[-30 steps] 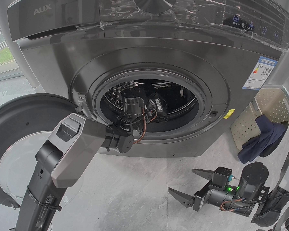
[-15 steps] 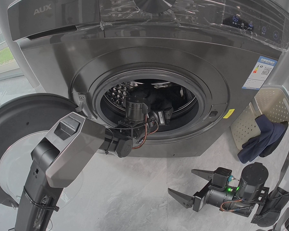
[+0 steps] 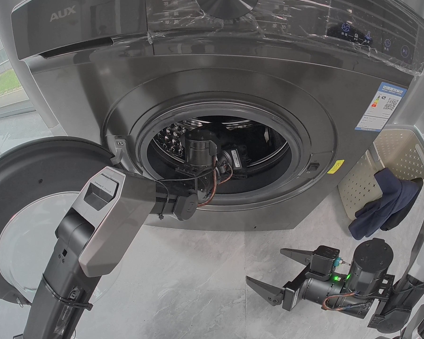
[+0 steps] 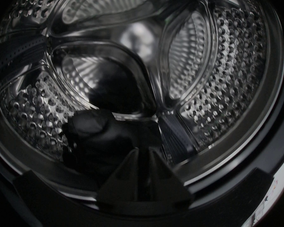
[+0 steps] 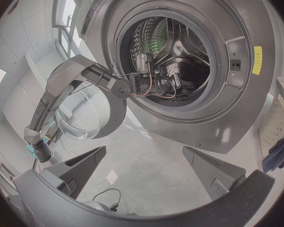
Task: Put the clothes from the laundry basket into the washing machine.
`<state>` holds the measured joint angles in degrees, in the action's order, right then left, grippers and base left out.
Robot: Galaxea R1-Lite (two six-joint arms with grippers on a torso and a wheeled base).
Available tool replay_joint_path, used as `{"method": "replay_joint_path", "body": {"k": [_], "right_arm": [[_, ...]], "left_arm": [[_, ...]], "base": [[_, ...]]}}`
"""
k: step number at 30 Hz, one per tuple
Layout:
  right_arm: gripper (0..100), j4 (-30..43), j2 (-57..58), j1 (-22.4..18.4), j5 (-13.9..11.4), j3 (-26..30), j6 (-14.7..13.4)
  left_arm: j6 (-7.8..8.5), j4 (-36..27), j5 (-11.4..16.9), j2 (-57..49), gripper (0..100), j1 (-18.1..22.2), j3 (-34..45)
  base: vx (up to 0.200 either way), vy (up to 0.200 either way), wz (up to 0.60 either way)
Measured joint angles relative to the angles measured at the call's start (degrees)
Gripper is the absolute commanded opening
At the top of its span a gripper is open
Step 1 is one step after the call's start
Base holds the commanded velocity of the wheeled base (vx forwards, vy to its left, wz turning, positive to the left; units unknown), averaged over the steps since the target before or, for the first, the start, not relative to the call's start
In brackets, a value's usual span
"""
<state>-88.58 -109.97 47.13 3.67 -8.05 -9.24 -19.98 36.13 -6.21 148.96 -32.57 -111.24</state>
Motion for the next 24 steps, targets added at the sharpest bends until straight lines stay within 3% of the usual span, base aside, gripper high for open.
{"method": "replay_joint_path", "body": {"k": [3,8,16,17,24], "right_arm": [[100,0.0,0.0,0.0,0.0,-0.1,0.0],[100,0.0,0.0,0.0,0.0,-0.1,0.0],[100,0.1,0.0,-0.1,0.0,-0.1,0.0],[100,0.1,0.0,-0.1,0.0,-0.1,0.0],[100,0.0,0.0,-0.2,0.0,0.1,0.0]], "left_arm": [[-0.46,1.2,-1.3,0.8,0,0.4,-2.1],[-0.62,5.5,-1.6,1.8,0,1.0,-3.2],[-0.65,7.0,-2.0,2.4,0,2.1,-3.3],[-0.65,6.9,-2.0,2.4,100,2.1,-3.4],[-0.66,5.9,-2.2,-0.3,100,0.9,-2.1]], "base": [[0.000,0.000,0.00],[0.000,0.000,0.00],[0.000,0.000,0.00],[0.000,0.000,0.00],[0.000,0.000,0.00]]}}
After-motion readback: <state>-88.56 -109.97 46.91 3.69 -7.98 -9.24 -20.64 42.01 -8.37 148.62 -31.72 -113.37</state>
